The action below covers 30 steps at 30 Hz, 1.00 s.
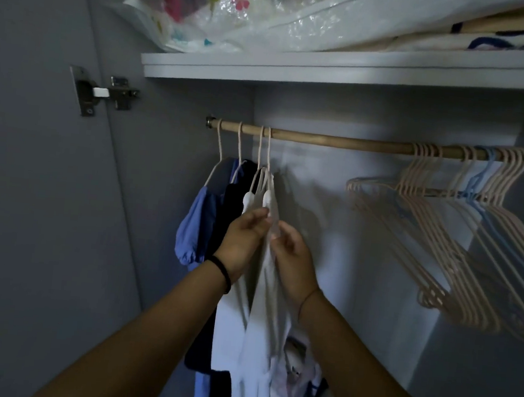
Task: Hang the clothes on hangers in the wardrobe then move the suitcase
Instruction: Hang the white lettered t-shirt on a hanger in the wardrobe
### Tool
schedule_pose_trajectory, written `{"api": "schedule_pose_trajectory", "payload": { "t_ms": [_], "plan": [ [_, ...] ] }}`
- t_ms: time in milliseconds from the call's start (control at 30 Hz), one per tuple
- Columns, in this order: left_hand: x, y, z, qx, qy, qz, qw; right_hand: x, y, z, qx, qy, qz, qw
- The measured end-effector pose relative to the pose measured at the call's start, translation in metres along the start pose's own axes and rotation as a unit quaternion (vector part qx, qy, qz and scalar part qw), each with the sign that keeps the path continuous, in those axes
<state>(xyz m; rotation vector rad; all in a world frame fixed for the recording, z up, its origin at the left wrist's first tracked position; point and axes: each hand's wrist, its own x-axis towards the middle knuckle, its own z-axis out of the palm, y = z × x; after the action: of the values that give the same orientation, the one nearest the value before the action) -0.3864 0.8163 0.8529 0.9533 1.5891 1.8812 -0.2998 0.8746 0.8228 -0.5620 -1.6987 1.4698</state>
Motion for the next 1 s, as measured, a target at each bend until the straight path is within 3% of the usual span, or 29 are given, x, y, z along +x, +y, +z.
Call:
{"api": "schedule_pose_trajectory", "payload": {
  "t_ms": [200, 500, 833, 1000],
  "plan": [
    [-0.072, -0.003, -0.037, 0.126, -0.060, 0.076, 0.987, -0.035, -0.005, 0.007, -0.057, -0.002, -0.008, 0.998],
    [-0.193, -0.013, -0.100, 0.286, -0.040, 0.054, 0.956, -0.110, -0.011, 0.045, -0.119, -0.089, -0.034, 0.988],
    [-0.396, -0.031, -0.147, 0.370, 0.095, -0.044, 0.923, -0.262, 0.004, 0.093, -0.173, -0.258, -0.035, 0.950],
    [-0.511, -0.043, -0.170, 0.352, 0.159, -0.106, 0.916, -0.359, 0.016, 0.127, -0.181, -0.331, -0.030, 0.926]
  ]
}}
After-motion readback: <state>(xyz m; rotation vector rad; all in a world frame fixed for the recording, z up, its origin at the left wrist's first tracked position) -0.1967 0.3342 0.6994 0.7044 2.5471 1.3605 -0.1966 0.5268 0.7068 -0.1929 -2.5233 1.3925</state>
